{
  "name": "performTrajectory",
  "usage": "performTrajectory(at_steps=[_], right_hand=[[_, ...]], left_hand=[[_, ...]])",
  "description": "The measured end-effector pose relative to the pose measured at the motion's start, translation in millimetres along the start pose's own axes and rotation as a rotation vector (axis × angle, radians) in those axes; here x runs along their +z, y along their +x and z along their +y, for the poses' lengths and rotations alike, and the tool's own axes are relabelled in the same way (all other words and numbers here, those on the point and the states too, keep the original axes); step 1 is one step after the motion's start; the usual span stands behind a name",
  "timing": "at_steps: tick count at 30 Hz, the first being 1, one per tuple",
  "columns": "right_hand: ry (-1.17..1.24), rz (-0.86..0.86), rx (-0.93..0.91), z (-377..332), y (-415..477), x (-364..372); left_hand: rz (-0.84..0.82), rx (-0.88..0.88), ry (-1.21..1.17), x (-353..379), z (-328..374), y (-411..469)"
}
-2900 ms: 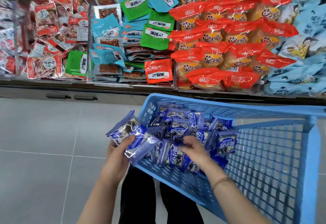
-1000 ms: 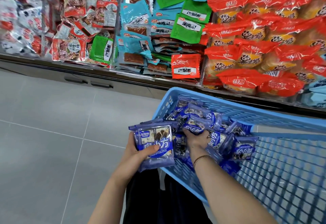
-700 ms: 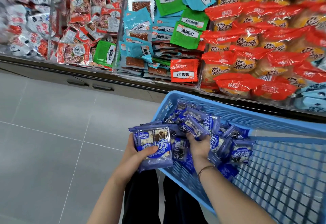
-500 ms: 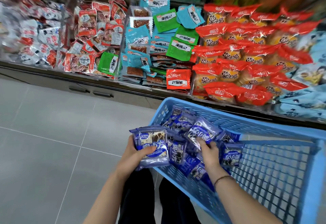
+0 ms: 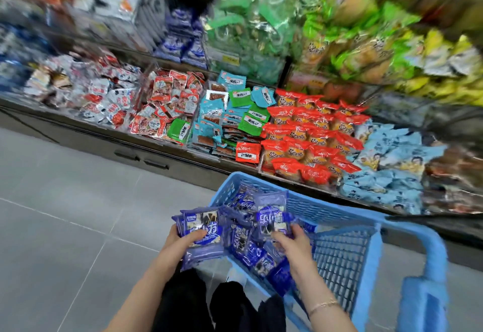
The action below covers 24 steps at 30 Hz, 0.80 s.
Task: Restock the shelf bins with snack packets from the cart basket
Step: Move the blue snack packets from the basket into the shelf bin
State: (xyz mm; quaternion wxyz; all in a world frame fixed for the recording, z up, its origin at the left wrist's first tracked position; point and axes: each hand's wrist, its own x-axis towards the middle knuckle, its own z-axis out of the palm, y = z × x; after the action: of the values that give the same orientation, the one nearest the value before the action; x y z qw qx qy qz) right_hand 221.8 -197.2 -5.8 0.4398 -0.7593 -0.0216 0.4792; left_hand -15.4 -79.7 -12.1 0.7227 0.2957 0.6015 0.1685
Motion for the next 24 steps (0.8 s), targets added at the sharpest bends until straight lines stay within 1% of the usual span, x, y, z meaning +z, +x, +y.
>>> performTrajectory(at_steps=[2,6,9,11,14,16,19,22,24], right_hand=[[0.053,0.004,-0.055,-13.5,-16.9,5.3],[0.348,0.007,0.005,-31.2,-36.4,19.0],[0.576,-0.065,0.045,-43.5,-45.8,37.1],[0.658,-0.109,0.027,-48.1,-49.8,53.6],[0.593,-0.091,-0.050,-56.3,-56.4,87.9],[0.544,-0.073,-0.119,-60.0,-62.5,117.1],[0.499,0.033,-0.200,-61.7,-75.6,167.1],[0.460,0.150,-0.233,-62.1,-84.6,211.2],[0.394,0.194,-0.244,-64.1,-88.3,235.1]], left_hand=[[-0.001,0.039,-0.023,-14.6,7.3,-19.2],[-0.017,0.101,-0.076,-45.9,32.5,-39.3],[-0.034,0.187,-0.122,-69.6,65.1,-41.0],[-0.053,0.211,-0.128,-87.1,87.7,-37.0],[-0.106,0.245,-0.138,-115.5,120.4,-26.9],[-0.140,0.237,-0.102,-139.9,139.0,-20.2],[-0.180,0.233,-0.040,-180.4,164.9,-13.4],[-0.175,0.296,0.021,-214.4,186.7,-8.8],[-0.168,0.327,0.039,-233.3,198.8,-4.4]])
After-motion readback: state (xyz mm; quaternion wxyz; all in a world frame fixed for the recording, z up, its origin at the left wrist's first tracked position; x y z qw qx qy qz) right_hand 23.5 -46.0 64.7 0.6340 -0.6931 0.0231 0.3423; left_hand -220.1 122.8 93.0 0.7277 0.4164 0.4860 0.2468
